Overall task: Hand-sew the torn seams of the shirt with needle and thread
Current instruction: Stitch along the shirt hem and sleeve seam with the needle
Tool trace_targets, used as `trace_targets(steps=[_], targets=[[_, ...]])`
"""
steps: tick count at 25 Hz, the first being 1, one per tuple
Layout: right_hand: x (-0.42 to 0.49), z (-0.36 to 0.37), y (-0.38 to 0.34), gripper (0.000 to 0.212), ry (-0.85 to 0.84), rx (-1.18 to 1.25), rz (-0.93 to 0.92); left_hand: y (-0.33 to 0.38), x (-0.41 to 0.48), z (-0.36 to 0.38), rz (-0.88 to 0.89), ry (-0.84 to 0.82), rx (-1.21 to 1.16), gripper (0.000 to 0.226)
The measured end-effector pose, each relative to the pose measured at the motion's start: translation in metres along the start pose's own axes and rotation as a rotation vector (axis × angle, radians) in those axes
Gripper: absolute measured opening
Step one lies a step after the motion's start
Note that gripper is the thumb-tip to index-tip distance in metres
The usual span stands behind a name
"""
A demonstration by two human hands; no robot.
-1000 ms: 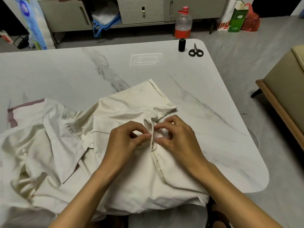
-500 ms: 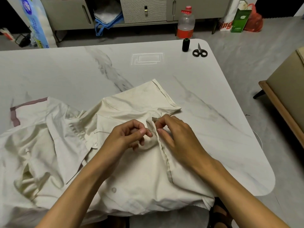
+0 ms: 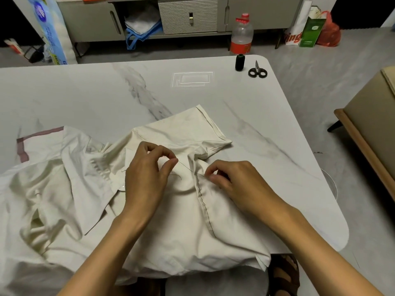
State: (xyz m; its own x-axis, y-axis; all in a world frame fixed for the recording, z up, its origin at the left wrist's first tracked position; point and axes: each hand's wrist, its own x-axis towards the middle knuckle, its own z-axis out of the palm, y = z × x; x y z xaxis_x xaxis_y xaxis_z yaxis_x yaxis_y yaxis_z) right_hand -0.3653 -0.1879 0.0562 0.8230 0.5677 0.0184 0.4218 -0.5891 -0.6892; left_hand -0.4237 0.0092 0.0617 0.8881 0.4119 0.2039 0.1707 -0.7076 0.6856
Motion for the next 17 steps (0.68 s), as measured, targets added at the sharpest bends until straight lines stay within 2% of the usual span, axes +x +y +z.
trace_targets(steps=[2,4,5,8,11,17], targets=[[-0.001,0.005,-0.001,0.015,-0.013,0.001,0.001,0.004,-0.007,-0.002,-0.003,0.100,0.078,0.009],[-0.001,0.005,-0.002,0.016,-0.002,-0.018,0.001,0.009,-0.021,-0.006,-0.046,0.209,-0.028,0.005],[-0.001,0.005,-0.004,0.016,0.006,-0.023,0.006,0.010,-0.030,-0.007,-0.102,0.196,-0.123,0.004],[-0.003,0.002,-0.005,0.016,0.025,-0.045,0.012,0.014,-0.048,0.007,-0.411,-0.065,-0.400,0.031],[-0.006,-0.001,-0.006,0.017,0.022,-0.064,0.009,0.019,-0.043,0.020,-0.672,-0.176,-0.599,0.034],[-0.004,-0.004,-0.004,0.017,0.019,-0.082,-0.008,0.021,-0.023,0.029,-0.826,-0.198,-0.866,0.020]])
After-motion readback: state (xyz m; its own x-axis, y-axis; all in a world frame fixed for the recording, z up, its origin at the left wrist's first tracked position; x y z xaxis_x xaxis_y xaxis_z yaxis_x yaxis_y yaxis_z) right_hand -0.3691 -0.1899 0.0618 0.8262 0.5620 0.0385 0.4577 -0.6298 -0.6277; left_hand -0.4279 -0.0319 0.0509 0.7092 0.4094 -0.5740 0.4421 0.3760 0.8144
